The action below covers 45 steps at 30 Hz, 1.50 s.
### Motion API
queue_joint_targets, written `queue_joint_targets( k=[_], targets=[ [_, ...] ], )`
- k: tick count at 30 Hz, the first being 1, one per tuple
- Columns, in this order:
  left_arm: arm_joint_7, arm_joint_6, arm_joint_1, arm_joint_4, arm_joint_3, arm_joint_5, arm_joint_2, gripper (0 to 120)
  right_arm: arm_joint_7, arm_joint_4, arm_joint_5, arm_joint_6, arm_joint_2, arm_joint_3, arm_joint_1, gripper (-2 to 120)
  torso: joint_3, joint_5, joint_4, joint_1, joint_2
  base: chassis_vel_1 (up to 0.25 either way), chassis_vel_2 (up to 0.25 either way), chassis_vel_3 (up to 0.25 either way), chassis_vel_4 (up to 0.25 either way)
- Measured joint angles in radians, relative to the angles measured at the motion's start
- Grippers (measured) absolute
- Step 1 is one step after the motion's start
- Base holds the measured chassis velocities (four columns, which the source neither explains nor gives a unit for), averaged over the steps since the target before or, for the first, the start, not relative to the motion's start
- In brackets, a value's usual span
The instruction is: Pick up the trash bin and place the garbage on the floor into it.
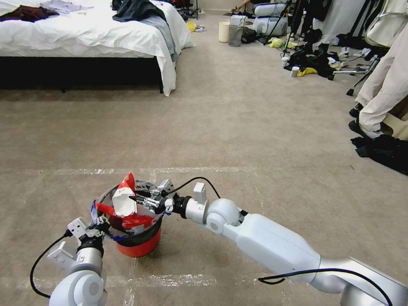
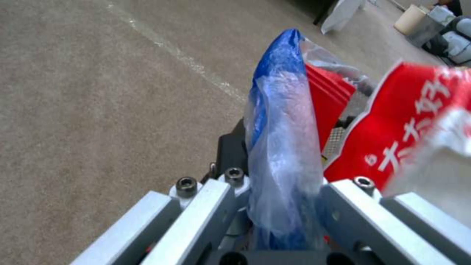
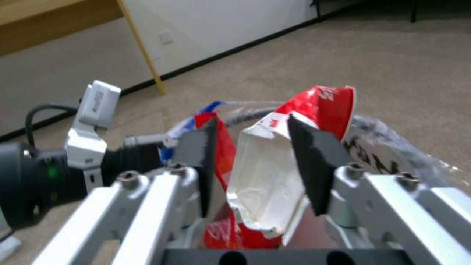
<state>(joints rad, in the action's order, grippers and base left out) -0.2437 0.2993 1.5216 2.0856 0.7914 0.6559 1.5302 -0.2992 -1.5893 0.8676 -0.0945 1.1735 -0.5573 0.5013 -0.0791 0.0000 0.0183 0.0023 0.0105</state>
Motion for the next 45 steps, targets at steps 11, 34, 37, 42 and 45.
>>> queue_joint_targets(
  k=[11, 34, 37, 42, 45],
  targets=[
    [-0.002, 0.002, 0.000, 0.004, -0.003, 0.003, 0.007, 4, 0.041, -0.032, 0.028, 0.017, -0.023, 0.032, 0.009, 84, 0.000, 0.0001, 0.0000, 0.000, 0.000, 0.000, 0.000, 0.000, 0.000],
    [0.038, -0.027, -0.063, -0.086, 0.003, 0.067, 0.011, 4, 0.042, -0.141, 0.122, 0.088, -0.162, 0.287, 0.095, 100, 0.000, -0.0001, 0.0001, 0.000, 0.000, 0.000, 0.000, 0.000, 0.000],
    [0.050, -0.035, -0.072, -0.107, 0.004, 0.068, 0.010, 4, 0.026, -0.149, 0.122, 0.094, -0.182, 0.315, 0.118, 100, 0.000, 0.0003, 0.0002, 0.000, 0.000, 0.000, 0.000, 0.000, 0.000],
    [0.113, -0.077, -0.111, -0.180, -0.002, 0.041, 0.012, 4, -0.006, -0.163, 0.109, 0.118, -0.224, 0.402, 0.197, 100, 0.000, 0.0002, 0.0000, 0.000, 0.000, 0.000, 0.000, 0.000, 0.000],
    [0.127, -0.086, -0.126, -0.211, -0.008, 0.023, 0.017, 4, -0.014, -0.166, 0.103, 0.126, -0.230, 0.436, 0.227, 100, 0.000, 0.0002, 0.0001, 0.000, 0.000, 0.000, 0.000, 0.000, 0.000]
  ],
)
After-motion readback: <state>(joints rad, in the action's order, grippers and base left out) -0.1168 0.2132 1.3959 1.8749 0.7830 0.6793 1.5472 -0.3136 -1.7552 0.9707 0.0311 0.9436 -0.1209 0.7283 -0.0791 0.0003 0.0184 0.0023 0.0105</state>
